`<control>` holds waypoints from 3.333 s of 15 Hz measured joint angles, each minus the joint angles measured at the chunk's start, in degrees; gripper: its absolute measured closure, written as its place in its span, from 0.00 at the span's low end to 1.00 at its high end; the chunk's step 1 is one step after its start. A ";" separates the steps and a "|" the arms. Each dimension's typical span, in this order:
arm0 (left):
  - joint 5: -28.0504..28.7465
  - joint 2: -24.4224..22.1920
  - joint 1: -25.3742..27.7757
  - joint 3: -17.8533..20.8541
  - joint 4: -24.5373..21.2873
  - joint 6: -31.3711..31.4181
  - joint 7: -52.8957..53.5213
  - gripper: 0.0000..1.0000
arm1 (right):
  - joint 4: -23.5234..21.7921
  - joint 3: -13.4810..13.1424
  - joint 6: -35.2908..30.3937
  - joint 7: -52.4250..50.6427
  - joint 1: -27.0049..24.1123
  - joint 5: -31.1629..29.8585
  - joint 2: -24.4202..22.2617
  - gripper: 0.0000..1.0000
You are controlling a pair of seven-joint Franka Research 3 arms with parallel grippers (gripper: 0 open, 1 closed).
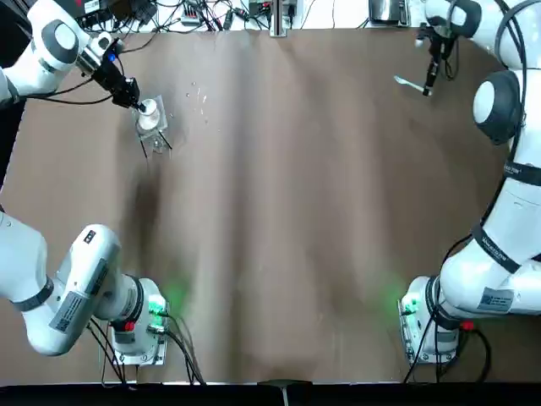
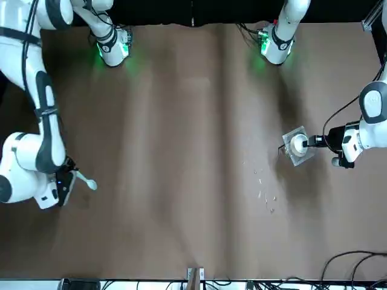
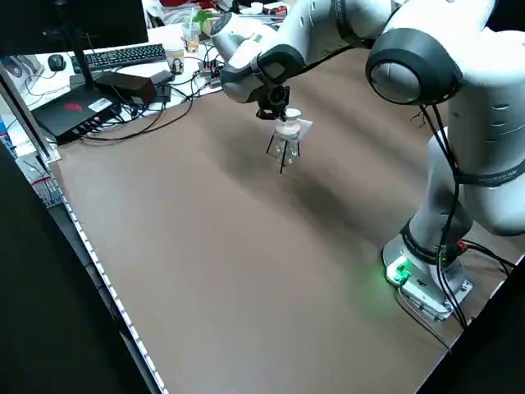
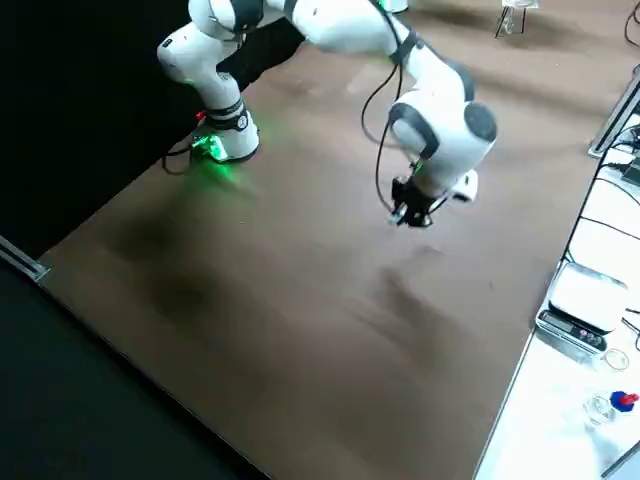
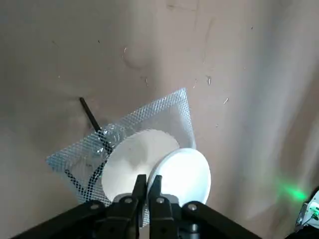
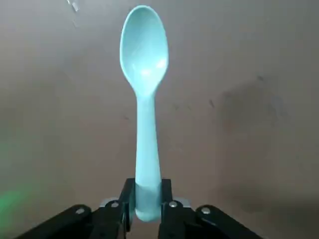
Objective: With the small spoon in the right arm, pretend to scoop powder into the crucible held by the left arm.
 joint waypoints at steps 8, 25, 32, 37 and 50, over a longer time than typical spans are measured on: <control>0.00 0.83 -0.03 0.74 -0.70 0.00 2.49 0.80 | -7.26 0.75 10.30 -2.73 0.04 -6.70 1.51 0.76; 26.05 0.61 -14.20 0.42 17.34 -13.60 -15.72 0.00 | -10.40 0.99 13.49 -6.57 1.42 -7.23 2.44 0.35; 33.36 -0.94 -38.99 11.07 26.52 -17.20 -33.22 0.00 | -6.06 1.44 1.22 -2.73 3.87 -7.06 -1.22 0.23; 25.17 -9.27 -54.28 27.61 30.54 -17.87 -33.83 0.00 | -5.47 1.55 -4.43 9.21 6.22 -5.44 -8.23 0.22; 8.24 -24.06 -60.12 44.10 26.26 -24.83 -13.78 0.00 | -5.05 1.80 -23.62 44.77 10.53 2.88 -27.83 0.00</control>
